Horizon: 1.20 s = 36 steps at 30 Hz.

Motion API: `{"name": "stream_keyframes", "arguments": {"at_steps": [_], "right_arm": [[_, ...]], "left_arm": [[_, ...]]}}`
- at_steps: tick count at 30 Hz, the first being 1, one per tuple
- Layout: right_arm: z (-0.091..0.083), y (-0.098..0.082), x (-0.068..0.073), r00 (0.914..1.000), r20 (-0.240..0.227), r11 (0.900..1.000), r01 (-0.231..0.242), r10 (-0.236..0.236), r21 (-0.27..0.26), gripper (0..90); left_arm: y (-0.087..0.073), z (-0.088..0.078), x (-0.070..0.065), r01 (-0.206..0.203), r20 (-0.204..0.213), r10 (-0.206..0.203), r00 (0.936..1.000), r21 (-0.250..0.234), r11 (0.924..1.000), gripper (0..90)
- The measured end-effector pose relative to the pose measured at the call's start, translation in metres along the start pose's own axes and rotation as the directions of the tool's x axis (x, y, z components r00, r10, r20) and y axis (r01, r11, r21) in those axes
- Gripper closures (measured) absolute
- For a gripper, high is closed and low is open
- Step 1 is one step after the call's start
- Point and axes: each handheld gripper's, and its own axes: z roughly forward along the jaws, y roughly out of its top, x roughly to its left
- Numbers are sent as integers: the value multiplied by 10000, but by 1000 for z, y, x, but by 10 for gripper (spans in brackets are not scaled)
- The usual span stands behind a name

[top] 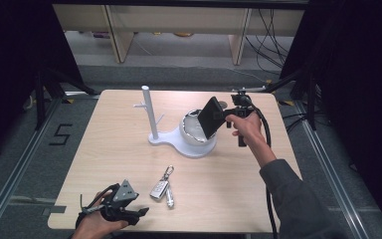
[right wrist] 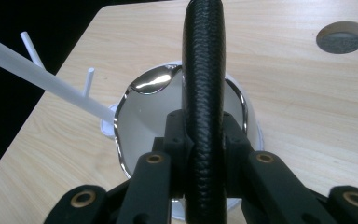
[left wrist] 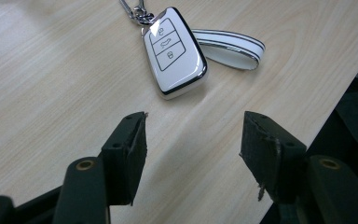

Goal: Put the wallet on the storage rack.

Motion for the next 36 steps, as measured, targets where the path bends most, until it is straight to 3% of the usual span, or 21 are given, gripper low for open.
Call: {"name": "stream_keyframes", "arguments": {"at_steps": [2, 3, 4, 9, 12, 13, 15, 18, 19, 23, 24, 25, 26, 27, 28, 30, 31, 32, 33, 35, 36], "right_arm": [[6, 0, 1, 10000, -67, 10000, -64, 64, 13, 774], [7, 0, 5, 9987, -201, 9988, -469, 472, 161, 774], [10, 0, 2, 9999, -115, 10000, -15, 15, 24, 774], [20, -2, 3, 9998, -17, 9995, 180, -180, 240, 772], [24, -4, 4, 10000, 18, 9995, 38, -38, 315, 772], [25, -4, 3, 9997, -15, 9994, 264, -264, 242, 772], [28, -5, 3, 10000, -44, 9993, -15, 17, 365, 771], [34, -8, 3, 10000, 21, 9987, -47, 46, 499, 770], [37, -8, 1, 9996, -41, 9986, 284, -283, 441, 770], [41, -9, 3, 9999, -21, 9983, -110, 111, 566, 767], [41, -9, 0, 9998, -57, 9987, 202, -200, 470, 767], [41, -9, -1, 9999, -38, 9986, 167, -166, 510, 765], [41, -9, -1, 10000, 25, 9983, -93, 92, 571, 761], [43, -9, -4, 9995, -114, 9986, 308, -304, 437, 759], [42, -9, -2, 10000, 5, 9984, -11, 10, 571, 755], [43, -8, -4, 9992, 47, 9977, 393, -397, 554, 748], [43, -8, -3, 9999, 131, 9977, 87, -96, 679, 744], [43, -9, 0, 9998, 150, 9973, -157, 147, 713, 736], [44, -9, -2, 9999, 137, 9984, 76, -83, 566, 720], [42, -8, -2, 9998, 137, 9967, 157, -169, 799, 676], [42, -7, -5, 9981, 187, 9961, 573, -587, 670, 648]], "left_arm": [[0, 0, 0, -22, 60, 22, 10000, -9, 10000, 405], [-1, 0, 1, 23, -14, -23, 10000, 2, 10000, 405], [-1, 1, 1, 97, -7, -97, 10000, 7, 10000, 406], [-2, 3, 1, -123, -25, 123, 9999, 106, 9999, 410], [-1, 3, 1, -165, 75, 164, 9998, 120, 9998, 410], [-1, 3, 1, -183, 90, 181, 9998, 161, 9997, 410], [-2, 3, 1, -175, 44, 174, 9998, 129, 9998, 409], [-2, 3, 1, -187, 70, 186, 9998, 149, 9997, 410], [-2, 3, 2, -220, -9, 220, 9998, 160, 9996, 409], [-2, 3, 2, -143, -10, 143, 9999, 122, 9998, 409], [-2, 3, 2, -116, 37, 116, 9999, 106, 9999, 408], [-2, 3, 2, -97, 50, 96, 9999, 104, 9999, 407], [-2, 3, 2, -85, 34, 85, 10000, 112, 9999, 407], [-2, 3, 2, -82, 20, 81, 10000, 108, 9999, 406], [-3, 3, 2, -81, 23, 81, 10000, 114, 9999, 405], [-3, 4, 2, -20, 106, 19, 9999, 128, 9999, 404], [-3, 4, 2, 94, 101, -96, 9999, 139, 9999, 402], [-3, 4, 3, -65, 35, 65, 10000, 194, 9998, 400], [-3, 4, 3, -8, 68, 6, 10000, 284, 9996, 400], [-3, 4, 2, -23, 131, 20, 9999, 178, 9998, 399], [-4, 4, 2, -88, 100, 86, 9999, 204, 9998, 399]]}}
